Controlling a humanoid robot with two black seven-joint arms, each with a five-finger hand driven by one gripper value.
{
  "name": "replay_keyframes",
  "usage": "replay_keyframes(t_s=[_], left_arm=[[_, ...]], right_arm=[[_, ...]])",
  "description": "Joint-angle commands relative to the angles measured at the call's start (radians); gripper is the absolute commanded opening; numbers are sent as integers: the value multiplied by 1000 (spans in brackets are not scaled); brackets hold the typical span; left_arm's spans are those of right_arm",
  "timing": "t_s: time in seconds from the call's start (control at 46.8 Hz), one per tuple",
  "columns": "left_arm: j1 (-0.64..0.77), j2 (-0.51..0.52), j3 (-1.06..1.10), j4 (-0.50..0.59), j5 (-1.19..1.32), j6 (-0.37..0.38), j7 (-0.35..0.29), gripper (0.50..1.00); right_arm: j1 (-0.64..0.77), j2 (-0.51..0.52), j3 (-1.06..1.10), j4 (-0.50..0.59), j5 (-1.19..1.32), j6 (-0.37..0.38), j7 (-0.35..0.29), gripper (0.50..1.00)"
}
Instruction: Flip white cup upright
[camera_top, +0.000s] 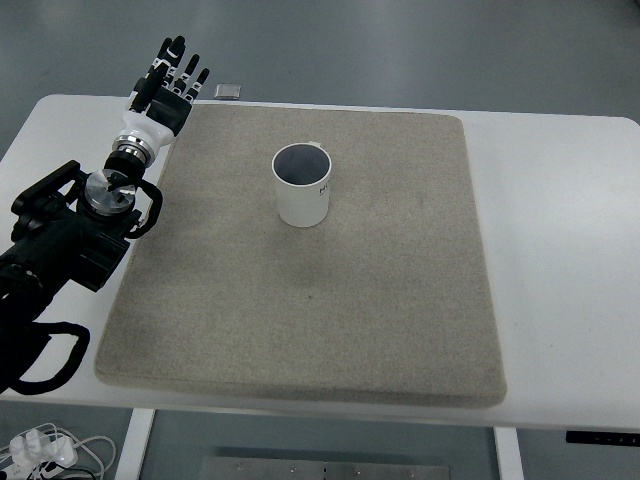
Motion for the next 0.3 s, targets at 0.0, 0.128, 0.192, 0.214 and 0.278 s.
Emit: replay_keyframes(t_s=[0.0, 0.128, 0.192, 0.214, 0.278], left_arm=[[2, 0, -10, 0, 0, 2, 0, 994], [2, 0, -16, 1, 0, 2, 0, 994], [4, 0, -16, 1, 0, 2, 0, 994], [4, 0, -16, 1, 0, 2, 0, 994], [4, 0, -16, 1, 0, 2, 0, 994]], right_arm=[[0, 0, 0, 0, 0, 18, 0, 952], [0, 0, 0, 0, 0, 31, 0, 952], [0, 0, 0, 0, 0, 31, 0, 952], [0, 0, 0, 0, 0, 31, 0, 952], [0, 0, 0, 0, 0, 33, 0, 952]])
